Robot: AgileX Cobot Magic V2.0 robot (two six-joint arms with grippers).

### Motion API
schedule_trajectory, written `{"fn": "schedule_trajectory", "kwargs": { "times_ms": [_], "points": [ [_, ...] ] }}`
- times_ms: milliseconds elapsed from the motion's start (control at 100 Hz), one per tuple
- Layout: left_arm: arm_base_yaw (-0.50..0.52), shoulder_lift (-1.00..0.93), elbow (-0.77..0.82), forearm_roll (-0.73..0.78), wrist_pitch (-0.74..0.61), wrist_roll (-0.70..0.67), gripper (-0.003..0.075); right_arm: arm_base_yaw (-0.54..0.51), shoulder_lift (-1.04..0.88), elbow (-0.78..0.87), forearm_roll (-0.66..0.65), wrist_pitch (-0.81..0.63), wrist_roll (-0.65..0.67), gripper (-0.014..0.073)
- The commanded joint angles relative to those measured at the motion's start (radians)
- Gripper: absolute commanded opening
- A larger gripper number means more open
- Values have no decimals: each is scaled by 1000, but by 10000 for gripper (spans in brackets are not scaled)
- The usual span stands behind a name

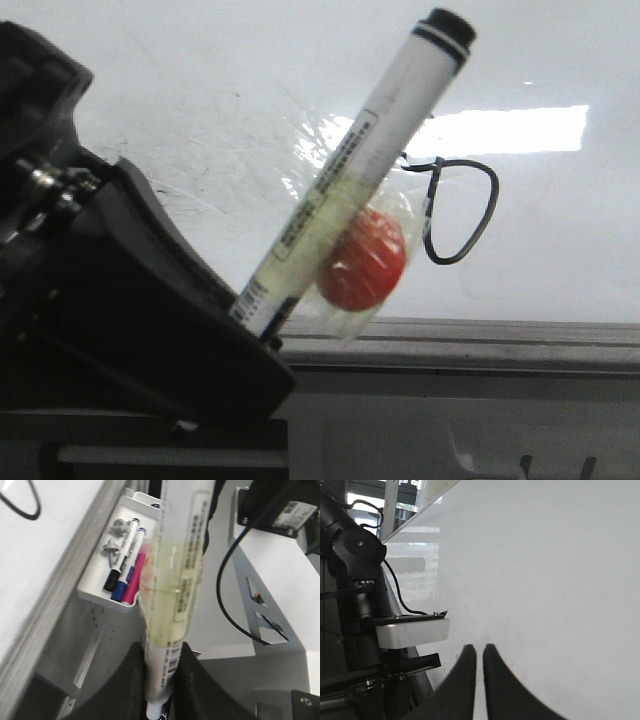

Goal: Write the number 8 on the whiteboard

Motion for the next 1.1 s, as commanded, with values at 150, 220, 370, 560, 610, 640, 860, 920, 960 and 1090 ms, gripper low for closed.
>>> {"fn": "schedule_trajectory", "kwargs": {
  "times_ms": [150,220,370,560,610,640,860,920,960,1090],
  "points": [
    [-1,-18,-23,-281,-235,-43,-20,-6,0,-37,-6,-91,-8,-63],
    [-1,-16,-23,-346,-297,-43,-21,-6,0,-37,-6,-91,-8,-63],
    [-16,-16,-23,-399,-457,-43,-21,-6,0,-37,-8,-89,-8,-63],
    [-78,-16,-23,-418,-620,-43,-21,-6,0,-37,-14,-85,-8,-63],
    [-92,-16,-23,-418,-644,-43,-20,-6,0,-37,-14,-85,-8,-63],
    [-96,-16,-23,-418,-659,-43,-21,-6,0,-37,-14,-85,-8,-63],
    [-105,23,-69,-459,-642,-43,-20,-6,0,-37,-14,-85,-8,-63],
    [-105,50,-86,-459,-614,-43,-21,-6,0,-37,-14,-85,-8,-63],
    [-113,70,-96,-459,-609,-43,-21,-6,0,-37,-14,-85,-8,-63],
    [-144,125,-112,-463,-675,-43,-21,-6,0,-37,-14,-85,-8,-63]
  ]
}}
